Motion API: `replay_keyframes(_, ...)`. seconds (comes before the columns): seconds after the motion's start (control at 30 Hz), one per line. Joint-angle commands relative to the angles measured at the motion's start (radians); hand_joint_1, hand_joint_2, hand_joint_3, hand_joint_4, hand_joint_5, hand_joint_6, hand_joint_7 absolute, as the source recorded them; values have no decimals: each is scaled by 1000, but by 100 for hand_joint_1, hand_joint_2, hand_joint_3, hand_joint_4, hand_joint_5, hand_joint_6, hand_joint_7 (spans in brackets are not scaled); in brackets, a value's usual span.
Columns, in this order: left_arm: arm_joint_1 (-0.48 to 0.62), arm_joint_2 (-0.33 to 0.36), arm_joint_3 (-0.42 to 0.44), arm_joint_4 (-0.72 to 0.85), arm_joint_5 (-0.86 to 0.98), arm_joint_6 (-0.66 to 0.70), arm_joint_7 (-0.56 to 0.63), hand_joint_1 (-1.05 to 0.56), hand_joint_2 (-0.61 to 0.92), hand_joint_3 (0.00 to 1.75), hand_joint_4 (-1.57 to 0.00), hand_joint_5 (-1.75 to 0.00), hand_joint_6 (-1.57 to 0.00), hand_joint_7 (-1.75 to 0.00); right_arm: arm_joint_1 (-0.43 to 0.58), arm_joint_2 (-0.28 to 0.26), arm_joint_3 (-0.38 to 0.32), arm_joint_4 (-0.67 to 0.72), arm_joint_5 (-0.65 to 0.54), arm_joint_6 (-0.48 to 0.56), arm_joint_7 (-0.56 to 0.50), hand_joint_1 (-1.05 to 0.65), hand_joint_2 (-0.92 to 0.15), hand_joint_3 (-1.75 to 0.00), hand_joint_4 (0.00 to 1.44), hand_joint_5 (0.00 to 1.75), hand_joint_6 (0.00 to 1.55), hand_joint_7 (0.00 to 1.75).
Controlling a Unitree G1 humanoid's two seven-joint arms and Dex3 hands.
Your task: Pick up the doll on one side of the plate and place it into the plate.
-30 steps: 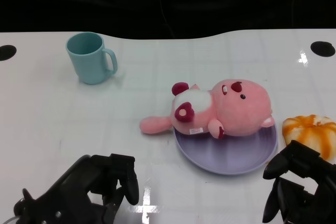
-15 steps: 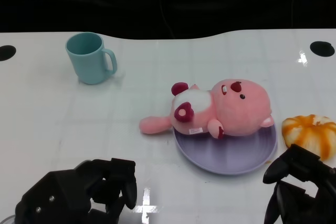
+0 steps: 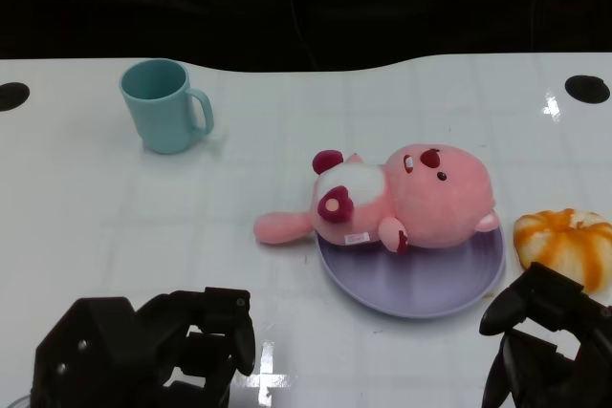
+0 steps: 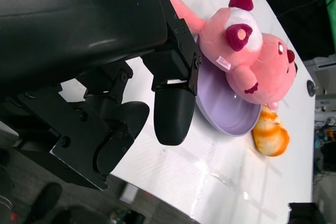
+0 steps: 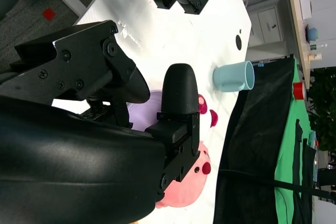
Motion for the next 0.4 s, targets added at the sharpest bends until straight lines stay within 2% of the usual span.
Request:
replay_keyframes(0.03,-5,14,14,-10,-10,4,-13,-5,34,149,-82,-175,-81,-159,0,-10,-5,4,0,-20,6,-2,-74,-120,64,175,40,175)
replay_keyframes(0.27,-6,13,12,11,-10,-7,-25,-5,33,149,-82,-175,-82,-158,1,-6,-8,10,5,-16,5,-2,-74,-119,63,175,39,175)
replay_keyframes(0.4,10,20,12,-16,-10,0,-31,-5,35,149,-85,-175,-83,-157,21,-14,-1,10,-9,-55,19,-3,-73,-118,65,175,41,175)
